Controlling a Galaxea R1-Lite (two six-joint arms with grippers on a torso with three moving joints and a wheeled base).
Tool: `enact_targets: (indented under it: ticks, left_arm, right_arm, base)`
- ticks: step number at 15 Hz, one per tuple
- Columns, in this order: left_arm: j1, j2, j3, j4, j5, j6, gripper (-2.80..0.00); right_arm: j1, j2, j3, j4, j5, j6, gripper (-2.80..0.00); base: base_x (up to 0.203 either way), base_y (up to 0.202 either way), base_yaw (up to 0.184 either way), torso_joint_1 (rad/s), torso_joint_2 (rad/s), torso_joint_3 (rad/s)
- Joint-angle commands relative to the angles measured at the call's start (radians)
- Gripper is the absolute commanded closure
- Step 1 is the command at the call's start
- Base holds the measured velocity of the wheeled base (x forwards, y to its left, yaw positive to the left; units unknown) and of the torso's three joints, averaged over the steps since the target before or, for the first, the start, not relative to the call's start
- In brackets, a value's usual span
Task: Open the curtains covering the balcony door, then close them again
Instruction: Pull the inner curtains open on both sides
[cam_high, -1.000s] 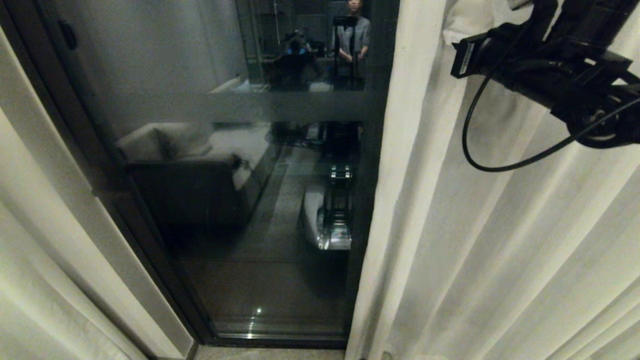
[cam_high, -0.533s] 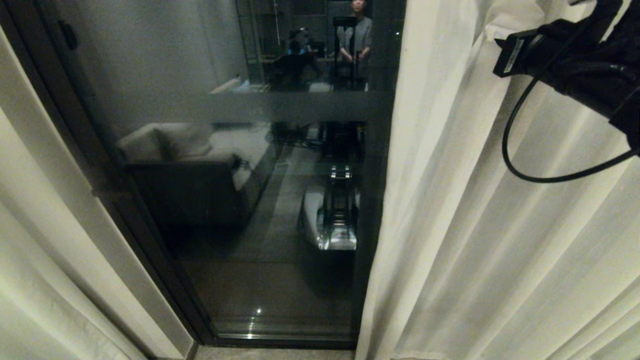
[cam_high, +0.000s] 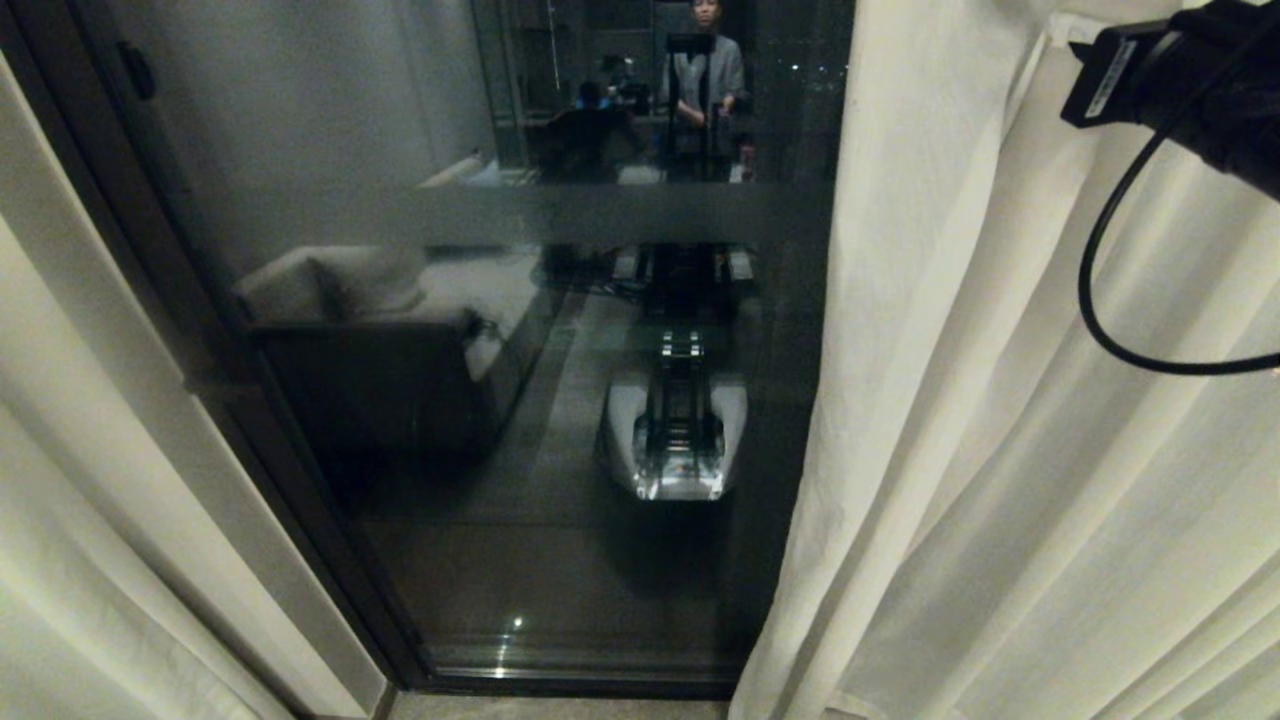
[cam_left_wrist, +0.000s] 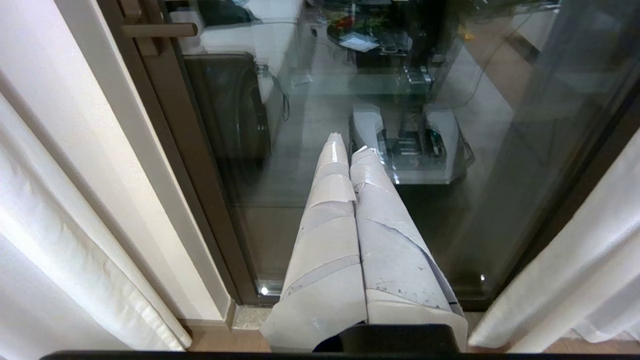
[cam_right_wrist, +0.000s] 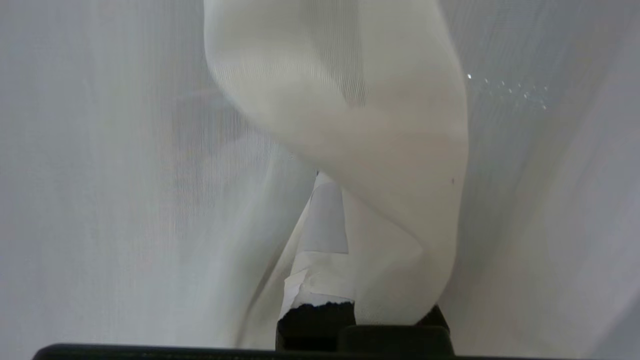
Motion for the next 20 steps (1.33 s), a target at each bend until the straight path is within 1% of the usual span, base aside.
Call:
enact_targets:
  ticks: [1,3,5,7,9,13,20]
  left_arm:
    - [0.000,0.000,0.000,0.000,0.001,0.000,0.00]
    - [0.000,0.000,0.001,0.000,0.001,0.000,0.00]
    - [0.000,0.000,0.000,0.000,0.001,0.000,0.00]
    - [0.000,0.000,0.001,0.000,0.001,0.000,0.00]
    - [0.000,0.000,0.000,0.000,0.001,0.000,0.00]
    - [0.000,0.000,0.000,0.000,0.001,0.000,0.00]
    - [0.000,0.000,0.000,0.000,0.001,0.000,0.00]
  right_arm:
    - [-0.001,-0.043,0.049,-0.001,-0.019,-0.008,0.00]
    - [-0.008,-0.068,0.105,-0.001,-0.075,-0.031,0.00]
    - [-0.051,-0.095,0.148,-0.010,-0.086,-0.033,0.00]
    - [-0.103,-0.099,0.152,-0.018,-0.087,-0.034,0.00]
    - [-0.137,-0.101,0.154,-0.029,-0.086,-0.033,0.00]
    - [-0.152,-0.126,0.170,-0.029,-0.095,-0.029,0.00]
    - [-0.152,-0.125,0.186,-0.030,-0.095,-0.028,0.00]
  base:
    - [0.000,0.000,0.000,0.000,0.00,0.000]
    - [0.000,0.000,0.000,0.000,0.00,0.000]
    - [0.000,0.000,0.000,0.000,0.00,0.000]
    - [0.000,0.000,0.000,0.000,0.00,0.000]
    - [0.000,0.000,0.000,0.000,0.00,0.000]
    - [0.000,0.000,0.000,0.000,0.00,0.000]
    - [0.000,0.000,0.000,0.000,0.00,0.000]
